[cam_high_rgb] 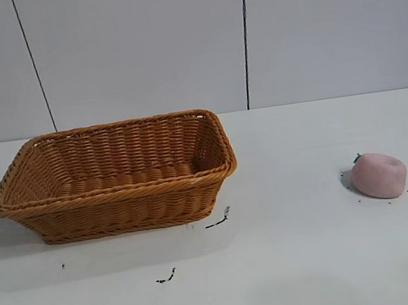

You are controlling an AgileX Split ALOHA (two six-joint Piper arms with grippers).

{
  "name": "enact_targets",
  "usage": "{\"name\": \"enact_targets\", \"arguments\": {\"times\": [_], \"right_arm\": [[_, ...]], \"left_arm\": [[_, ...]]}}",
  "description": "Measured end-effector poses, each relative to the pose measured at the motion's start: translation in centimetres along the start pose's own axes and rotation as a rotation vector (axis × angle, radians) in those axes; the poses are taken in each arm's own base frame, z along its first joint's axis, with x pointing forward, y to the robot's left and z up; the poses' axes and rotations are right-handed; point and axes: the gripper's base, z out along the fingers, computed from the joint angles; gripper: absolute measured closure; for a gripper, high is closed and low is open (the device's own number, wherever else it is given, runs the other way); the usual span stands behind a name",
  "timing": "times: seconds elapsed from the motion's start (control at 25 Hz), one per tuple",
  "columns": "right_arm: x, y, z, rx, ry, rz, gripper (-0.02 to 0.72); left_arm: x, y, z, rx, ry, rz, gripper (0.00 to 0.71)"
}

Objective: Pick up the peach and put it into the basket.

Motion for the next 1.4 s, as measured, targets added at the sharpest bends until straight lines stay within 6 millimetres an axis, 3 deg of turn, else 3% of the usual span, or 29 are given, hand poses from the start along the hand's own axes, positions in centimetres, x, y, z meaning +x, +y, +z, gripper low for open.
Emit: {"name": "enact_targets", "arguments": {"times": [0.44,0.56,0.72,0.88,1.0,1.16,1.4], "right_arm": [[-0.5,-0.1,-0.1,0.006,-0.002,-0.004,0.014],[-2.7,-0.3,0.5,0.002,0.051,-0.002,0.014],[-7.4,-0.7,3.3,-0.006,0.17,0.003,0.014],[-11.4,-1.1,8.4,-0.017,0.333,0.012,0.014],[-13.4,-1.4,13.1,-0.018,0.448,0.048,0.014],[-14.3,-1.7,20.1,-0.022,0.605,0.069,0.014],[-13.5,-2.0,29.4,-0.03,0.8,0.075,0.014]], "left_arm": [[0.0,0.0,0.0,0.0,0.0,0.0,0.018],[0.0,0.0,0.0,0.0,0.0,0.0,0.018],[0.0,0.0,0.0,0.0,0.0,0.0,0.018],[0.0,0.0,0.0,0.0,0.0,0.0,0.018],[0.0,0.0,0.0,0.0,0.0,0.0,0.018],[0.0,0.0,0.0,0.0,0.0,0.0,0.018],[0.0,0.0,0.0,0.0,0.0,0.0,0.018]]}}
